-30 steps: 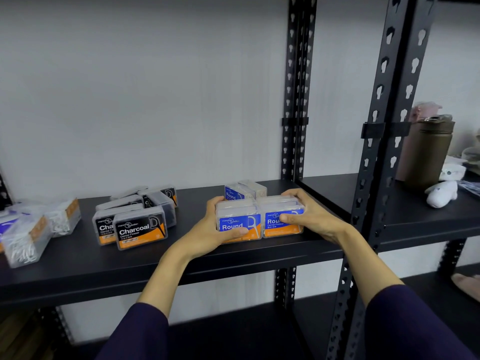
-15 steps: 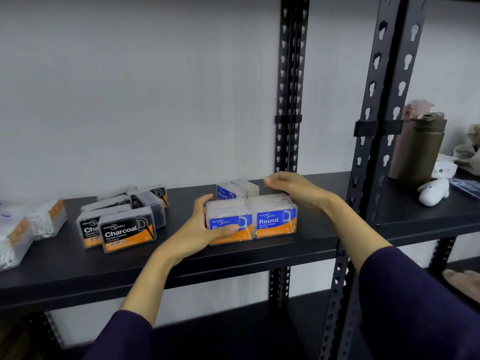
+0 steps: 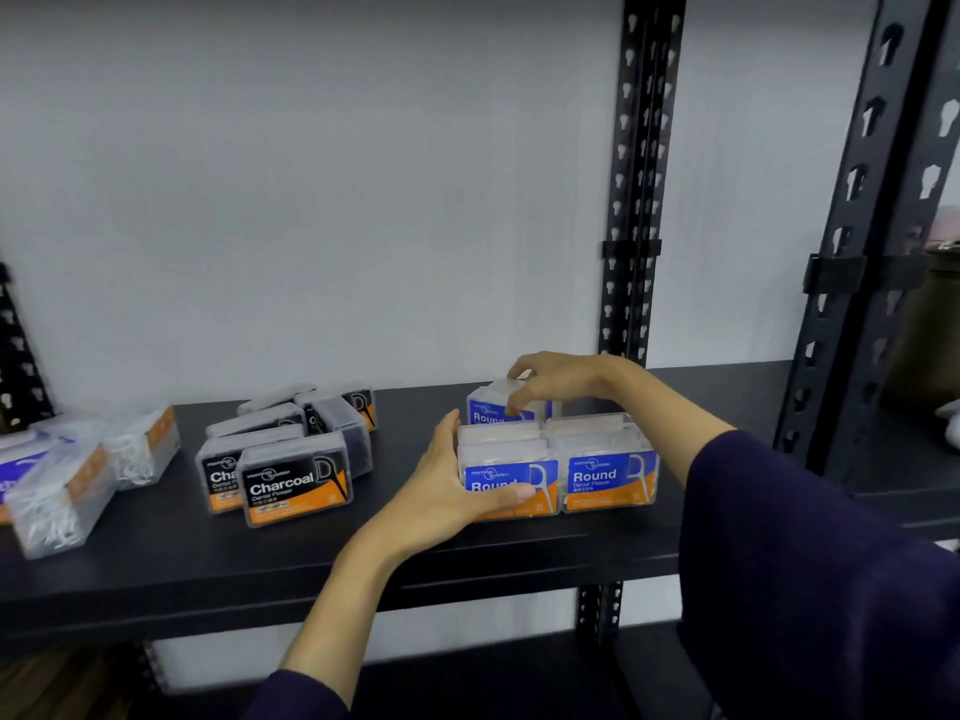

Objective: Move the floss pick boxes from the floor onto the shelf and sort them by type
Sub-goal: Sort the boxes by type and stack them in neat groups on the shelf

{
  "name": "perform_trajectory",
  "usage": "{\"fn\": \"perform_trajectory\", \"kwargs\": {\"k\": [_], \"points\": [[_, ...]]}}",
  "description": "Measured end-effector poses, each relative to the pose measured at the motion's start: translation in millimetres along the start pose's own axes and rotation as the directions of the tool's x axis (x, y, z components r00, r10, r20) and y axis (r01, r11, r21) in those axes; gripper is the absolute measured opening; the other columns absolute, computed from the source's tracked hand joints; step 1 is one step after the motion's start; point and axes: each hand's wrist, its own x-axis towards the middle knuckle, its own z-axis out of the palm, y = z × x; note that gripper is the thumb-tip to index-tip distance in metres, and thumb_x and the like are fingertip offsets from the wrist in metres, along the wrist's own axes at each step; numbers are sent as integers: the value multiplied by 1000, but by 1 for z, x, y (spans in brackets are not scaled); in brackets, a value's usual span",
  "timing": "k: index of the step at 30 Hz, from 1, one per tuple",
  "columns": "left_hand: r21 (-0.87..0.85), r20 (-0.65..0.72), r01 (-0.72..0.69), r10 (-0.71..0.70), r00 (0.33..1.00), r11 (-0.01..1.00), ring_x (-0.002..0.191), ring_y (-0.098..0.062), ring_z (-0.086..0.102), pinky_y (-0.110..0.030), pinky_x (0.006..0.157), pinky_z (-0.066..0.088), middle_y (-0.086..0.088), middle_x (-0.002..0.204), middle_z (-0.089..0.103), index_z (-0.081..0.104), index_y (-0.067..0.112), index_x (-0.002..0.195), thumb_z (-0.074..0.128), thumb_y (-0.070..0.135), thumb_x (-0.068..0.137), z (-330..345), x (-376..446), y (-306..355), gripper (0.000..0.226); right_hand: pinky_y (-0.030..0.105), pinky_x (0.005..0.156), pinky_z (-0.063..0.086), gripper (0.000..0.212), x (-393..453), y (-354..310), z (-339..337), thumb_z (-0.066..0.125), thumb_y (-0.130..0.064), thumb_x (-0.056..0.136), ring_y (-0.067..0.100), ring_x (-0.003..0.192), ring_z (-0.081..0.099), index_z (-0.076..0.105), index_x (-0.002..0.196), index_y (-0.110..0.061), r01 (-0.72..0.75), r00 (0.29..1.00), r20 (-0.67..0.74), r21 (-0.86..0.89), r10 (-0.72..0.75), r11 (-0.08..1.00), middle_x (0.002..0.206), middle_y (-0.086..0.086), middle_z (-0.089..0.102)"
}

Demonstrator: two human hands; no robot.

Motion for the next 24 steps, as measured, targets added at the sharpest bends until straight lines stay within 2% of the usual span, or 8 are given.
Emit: {"fn": "perform_trajectory", "kwargs": {"k": [2,4,6,8,11,17,20,24], "points": [[16,-7,-27,27,1000,1000,122,-2,48,-21,98,46,19,141,35,-4,36,149,83,62,54,0,1,-3,131,30,95,44,53,-4,5,-1,62,-31,90,19,121,47,42,138,-21,55,996,59,119,-63,991,139,2,46],[30,-8,-66,67,998,997,121,1,46,-10,89,46,18,145,27,-5,38,149,82,60,56,0,1,-3,130,29,93,48,42,-6,9,0,55,-32,95,17,118,53,48,136,-24,101,987,97,239,-127,966,134,-2,51],[49,-9,-106,106,994,993,117,7,45,-4,82,45,19,142,26,8,45,144,80,54,58,0,1,-3,113,36,97,50,35,-5,13,1,50,-31,99,17,118,55,53,133,-28,141,978,111,274,-177,951,133,-3,54],[63,-5,-111,111,994,992,120,5,45,-14,93,47,17,145,27,17,49,137,80,56,58,0,2,-4,102,41,99,50,30,-2,17,0,50,-25,99,20,119,55,58,128,-30,157,977,99,272,-190,949,133,0,55],[56,-11,-81,82,997,995,120,1,47,-23,97,48,13,145,31,17,38,144,79,60,55,-2,3,-7,111,41,95,53,28,0,20,-3,54,-18,97,23,118,56,62,122,-27,175,978,61,259,-197,950,131,3,57],[58,-24,-75,76,997,996,114,6,47,-10,84,48,18,138,30,15,38,144,78,57,56,-1,2,-5,111,28,88,51,34,-11,37,-12,51,-18,98,20,117,56,53,131,-27,125,992,-11,123,-125,984,132,5,56],[63,-35,-84,86,996,994,110,12,45,-5,78,46,20,135,28,15,37,144,79,55,57,0,2,-5,110,36,98,49,38,-18,53,-17,46,-19,101,20,121,51,46,138,-28,23,999,-42,76,-20,997,138,6,50],[91,-42,-74,78,996,993,115,-1,46,-8,80,46,16,138,27,17,35,145,79,52,61,0,2,-3,106,41,102,46,38,-31,61,-19,42,-12,102,23,127,46,47,134,-30,-36,999,-10,72,36,997,139,5,48]]}}
